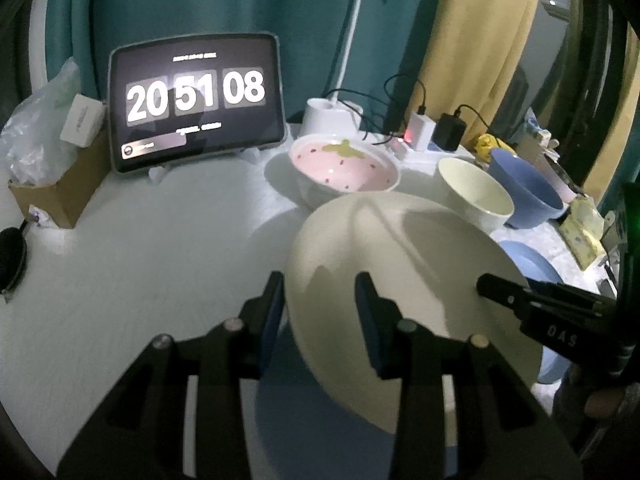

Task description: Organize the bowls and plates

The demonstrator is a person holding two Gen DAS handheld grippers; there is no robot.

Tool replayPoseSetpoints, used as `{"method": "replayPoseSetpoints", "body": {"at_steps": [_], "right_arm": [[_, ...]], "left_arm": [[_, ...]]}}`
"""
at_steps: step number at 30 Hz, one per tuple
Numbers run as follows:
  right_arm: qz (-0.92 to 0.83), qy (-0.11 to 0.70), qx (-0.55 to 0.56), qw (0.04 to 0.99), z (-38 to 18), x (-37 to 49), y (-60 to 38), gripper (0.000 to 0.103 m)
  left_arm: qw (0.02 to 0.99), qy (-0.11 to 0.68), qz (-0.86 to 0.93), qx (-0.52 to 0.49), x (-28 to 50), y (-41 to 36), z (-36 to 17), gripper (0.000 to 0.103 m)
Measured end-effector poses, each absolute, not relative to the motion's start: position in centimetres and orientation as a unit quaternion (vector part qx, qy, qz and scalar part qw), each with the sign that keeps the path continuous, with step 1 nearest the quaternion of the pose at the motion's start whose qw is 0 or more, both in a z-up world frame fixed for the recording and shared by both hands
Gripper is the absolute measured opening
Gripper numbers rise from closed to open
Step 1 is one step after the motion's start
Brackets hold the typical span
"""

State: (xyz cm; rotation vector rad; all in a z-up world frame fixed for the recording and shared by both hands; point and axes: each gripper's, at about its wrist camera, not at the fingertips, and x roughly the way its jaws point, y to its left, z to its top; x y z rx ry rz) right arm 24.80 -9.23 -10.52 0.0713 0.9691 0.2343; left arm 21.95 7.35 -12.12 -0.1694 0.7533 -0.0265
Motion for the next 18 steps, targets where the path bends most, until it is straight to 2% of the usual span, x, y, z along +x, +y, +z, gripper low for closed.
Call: {"method": "replayPoseSetpoints", "body": {"at_steps": [18], "right_arm": [[0.096, 0.442, 0.057, 0.890, -8.9, 21.1, -13.5, 0.034]], "left_arm": [[0.930, 0.363, -0.031, -0.057, 19.1, 2.6, -10.7, 0.037]]}}
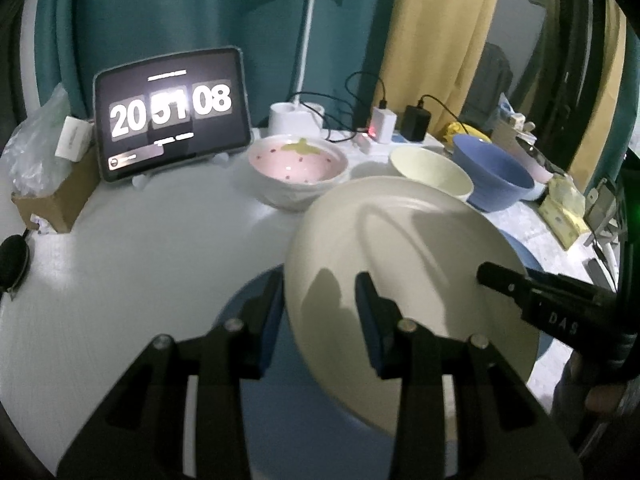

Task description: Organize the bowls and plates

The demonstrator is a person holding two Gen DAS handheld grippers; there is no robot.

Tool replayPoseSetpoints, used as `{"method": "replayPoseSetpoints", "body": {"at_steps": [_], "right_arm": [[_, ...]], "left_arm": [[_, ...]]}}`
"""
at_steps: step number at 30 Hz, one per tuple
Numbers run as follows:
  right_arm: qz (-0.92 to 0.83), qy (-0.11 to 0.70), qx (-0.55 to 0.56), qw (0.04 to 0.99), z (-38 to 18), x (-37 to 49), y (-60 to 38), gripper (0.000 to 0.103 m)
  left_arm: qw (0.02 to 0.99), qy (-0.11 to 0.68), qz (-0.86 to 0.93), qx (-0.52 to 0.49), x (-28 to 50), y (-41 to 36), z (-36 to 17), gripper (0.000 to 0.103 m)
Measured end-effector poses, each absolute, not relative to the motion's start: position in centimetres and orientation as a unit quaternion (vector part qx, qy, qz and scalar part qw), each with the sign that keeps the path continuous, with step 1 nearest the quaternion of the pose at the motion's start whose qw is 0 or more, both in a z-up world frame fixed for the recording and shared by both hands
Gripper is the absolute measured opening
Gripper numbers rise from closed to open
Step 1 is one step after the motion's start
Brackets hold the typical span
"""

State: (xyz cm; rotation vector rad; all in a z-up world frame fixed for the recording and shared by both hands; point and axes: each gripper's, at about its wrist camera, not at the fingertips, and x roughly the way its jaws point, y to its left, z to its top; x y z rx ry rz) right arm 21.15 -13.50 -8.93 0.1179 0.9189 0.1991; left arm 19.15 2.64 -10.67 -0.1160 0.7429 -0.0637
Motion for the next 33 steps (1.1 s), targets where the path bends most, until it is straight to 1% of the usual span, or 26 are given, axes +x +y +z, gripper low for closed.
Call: {"method": "replayPoseSetpoints", "body": {"at_steps": [15, 33], "right_arm": [[0.070, 0.434, 0.081, 0.895, -8.8, 19.3, -19.0, 0.034], [0.030, 0.442, 0.098, 0.891, -10.4, 19.1, -25.1, 0.034]], "left_arm": [[0.927, 0.371, -0.056, -0.027, 18.8, -3.0, -10.3, 0.037], [0.913, 0.399, -0.088, -0.004, 20.5, -8.8, -11.9, 0.037]]}}
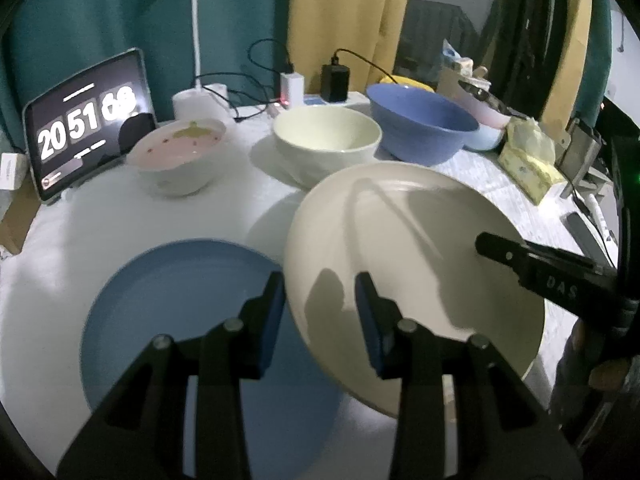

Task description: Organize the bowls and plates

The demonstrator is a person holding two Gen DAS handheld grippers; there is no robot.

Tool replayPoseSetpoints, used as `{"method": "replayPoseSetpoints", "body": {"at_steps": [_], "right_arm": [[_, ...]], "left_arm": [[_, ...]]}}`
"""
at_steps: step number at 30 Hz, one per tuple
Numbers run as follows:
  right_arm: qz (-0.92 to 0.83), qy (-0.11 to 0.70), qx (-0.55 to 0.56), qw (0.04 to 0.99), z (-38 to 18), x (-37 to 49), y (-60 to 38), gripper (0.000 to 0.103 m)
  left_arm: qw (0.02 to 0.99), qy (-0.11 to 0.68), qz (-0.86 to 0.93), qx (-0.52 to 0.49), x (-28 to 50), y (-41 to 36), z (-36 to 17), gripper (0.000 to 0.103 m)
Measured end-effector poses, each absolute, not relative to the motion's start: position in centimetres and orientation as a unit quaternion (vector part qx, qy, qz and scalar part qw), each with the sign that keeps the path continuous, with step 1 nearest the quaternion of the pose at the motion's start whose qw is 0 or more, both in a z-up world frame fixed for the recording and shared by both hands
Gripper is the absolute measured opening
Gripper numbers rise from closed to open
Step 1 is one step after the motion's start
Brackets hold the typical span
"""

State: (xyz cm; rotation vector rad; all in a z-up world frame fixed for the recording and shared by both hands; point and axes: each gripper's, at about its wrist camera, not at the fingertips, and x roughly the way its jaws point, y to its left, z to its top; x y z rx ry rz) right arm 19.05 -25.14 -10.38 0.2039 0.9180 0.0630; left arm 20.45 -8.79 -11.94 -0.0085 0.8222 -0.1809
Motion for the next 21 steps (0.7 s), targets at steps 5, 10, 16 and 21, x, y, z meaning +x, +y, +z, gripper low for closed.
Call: {"method": "replayPoseSetpoints", "body": {"at_steps": [5, 10, 16, 21], "right_arm": [[0.020, 0.444, 0.098, 0.890, -11.0, 19.7, -26.3, 0.034], [0.014, 0.441, 0.091, 0.893, -11.5, 20.4, -27.3, 0.034], [0.008, 0.432, 0.070, 0.899, -11.5, 20.9, -27.2, 0.034], [-0.012, 0.407, 0.031, 0.913, -11.3, 20.8, -26.8, 0.034]], "left_arm": [[0.909, 0.407, -0.091, 0.005, 21.6, -10.0, -12.6, 0.037], [0.906, 0.413, -0.089, 0.017, 22.7, -11.3, -13.4, 0.037], [0.901, 0.427, -0.074, 0.027, 23.9, -12.0, -14.4, 0.037], [0.897, 0.433, -0.072, 0.049, 24.2, -12.8, -15.2, 0.038]]}}
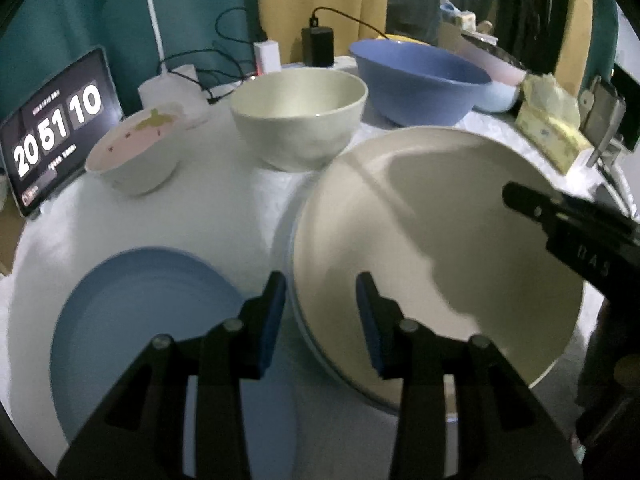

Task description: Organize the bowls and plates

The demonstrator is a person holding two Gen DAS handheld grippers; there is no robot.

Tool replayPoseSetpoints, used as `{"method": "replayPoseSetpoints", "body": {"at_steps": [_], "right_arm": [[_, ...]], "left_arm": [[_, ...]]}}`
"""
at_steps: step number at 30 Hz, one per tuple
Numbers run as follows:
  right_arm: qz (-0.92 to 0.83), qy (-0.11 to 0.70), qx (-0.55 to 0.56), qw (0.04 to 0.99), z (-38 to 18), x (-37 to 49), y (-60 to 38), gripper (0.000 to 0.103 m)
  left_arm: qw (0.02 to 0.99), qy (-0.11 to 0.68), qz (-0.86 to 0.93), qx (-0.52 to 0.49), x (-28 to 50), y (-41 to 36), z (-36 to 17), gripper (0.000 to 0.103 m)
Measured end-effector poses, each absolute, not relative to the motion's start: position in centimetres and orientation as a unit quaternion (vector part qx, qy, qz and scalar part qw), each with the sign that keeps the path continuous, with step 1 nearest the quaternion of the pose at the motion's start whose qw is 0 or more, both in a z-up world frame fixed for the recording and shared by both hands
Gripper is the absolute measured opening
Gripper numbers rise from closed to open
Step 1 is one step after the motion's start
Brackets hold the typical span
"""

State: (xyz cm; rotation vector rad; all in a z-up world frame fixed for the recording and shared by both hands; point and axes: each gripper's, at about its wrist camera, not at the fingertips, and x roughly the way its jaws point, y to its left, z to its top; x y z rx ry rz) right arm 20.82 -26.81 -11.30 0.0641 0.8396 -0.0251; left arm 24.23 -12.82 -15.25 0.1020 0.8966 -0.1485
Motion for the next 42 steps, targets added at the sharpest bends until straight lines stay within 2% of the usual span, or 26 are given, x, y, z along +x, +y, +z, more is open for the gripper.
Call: {"method": "replayPoseSetpoints", "body": {"at_steps": [3, 7, 25, 34, 42], "right_arm": [[-0.018, 0.410, 0.023, 0.911, -11.8, 20.9, -27.0, 0.039], [-0.012, 0.441, 0.051, 0.896, -13.3, 21.3, -27.6, 0.039], [-0.023, 0.446, 0.055, 0.893, -13.0, 17.9, -27.4, 0.040], [-0.055, 0.422, 0.028, 0.905, -10.7, 15.8, -26.7, 0.040], [-0.048, 0.398, 0.025, 0.916, -8.2, 14.4, -25.3, 0.042]], "left_arm": [[0.894, 0.439, -0.069, 0.055, 24.5, -13.0, -15.8, 0.038], [0.896, 0.433, -0.065, 0.075, 24.3, -13.5, -16.1, 0.039], [0.896, 0.430, -0.092, 0.062, 21.6, -13.0, -15.7, 0.039], [0.930, 0.354, -0.087, 0.053, 18.3, -11.7, -12.1, 0.040], [0.940, 0.326, -0.090, 0.033, 16.7, -9.5, -10.5, 0.040]]}}
